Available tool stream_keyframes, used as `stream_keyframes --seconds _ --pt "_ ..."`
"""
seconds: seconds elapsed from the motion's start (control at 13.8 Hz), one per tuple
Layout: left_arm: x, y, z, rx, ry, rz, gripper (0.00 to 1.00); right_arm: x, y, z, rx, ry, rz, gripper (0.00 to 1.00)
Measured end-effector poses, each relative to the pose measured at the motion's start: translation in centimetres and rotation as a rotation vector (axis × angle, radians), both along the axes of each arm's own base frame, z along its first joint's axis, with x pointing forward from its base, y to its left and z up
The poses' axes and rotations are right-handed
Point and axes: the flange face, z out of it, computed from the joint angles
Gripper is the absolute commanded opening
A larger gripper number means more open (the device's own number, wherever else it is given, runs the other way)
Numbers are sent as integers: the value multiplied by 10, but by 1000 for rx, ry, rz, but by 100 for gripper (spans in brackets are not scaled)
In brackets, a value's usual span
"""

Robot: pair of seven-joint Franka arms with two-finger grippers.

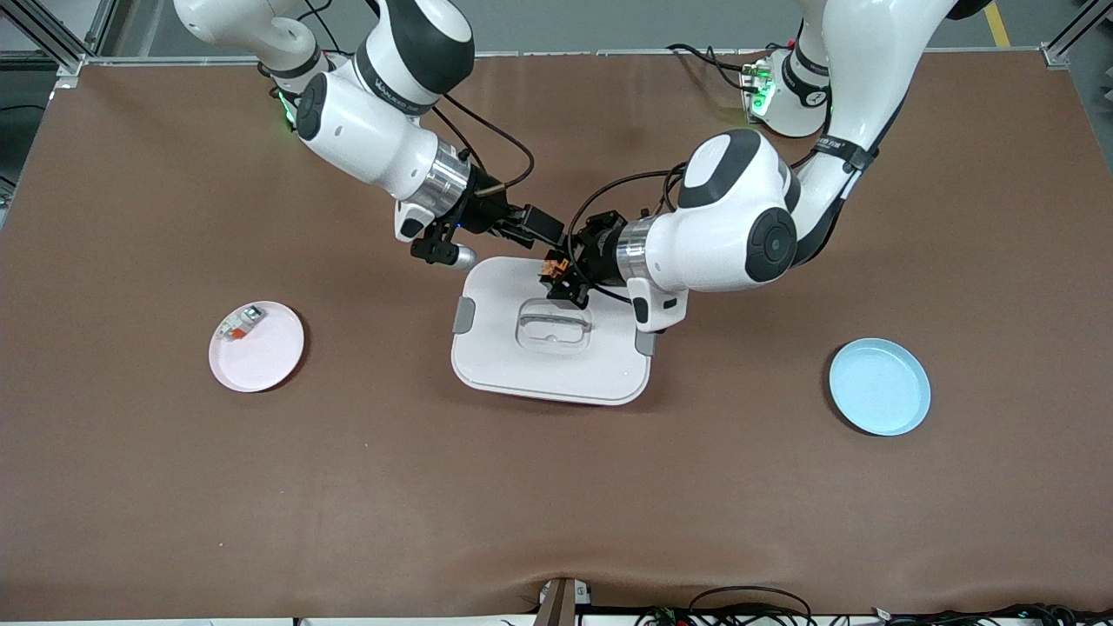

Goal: Transfer orange switch to right arm and place
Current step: 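Grasp the orange switch with the right gripper from the left gripper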

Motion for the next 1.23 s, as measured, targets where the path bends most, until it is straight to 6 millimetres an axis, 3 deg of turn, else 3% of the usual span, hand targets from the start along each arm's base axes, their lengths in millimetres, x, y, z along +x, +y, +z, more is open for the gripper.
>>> stream_keyframes --seconds 0.58,1.08,1.16,1.23 --pt "-4 -6 2 -3 -3 -9 0 4 4 -9 -3 11 -5 100" --pt "-5 -8 2 -4 -5 -9 0 6 5 -3 6 1 -5 10" --pt "-5 -8 2 -4 -5 -9 0 6 5 -3 5 -5 2 0" --pt "-5 -8 2 -4 -5 -9 0 6 5 -3 5 -7 4 0"
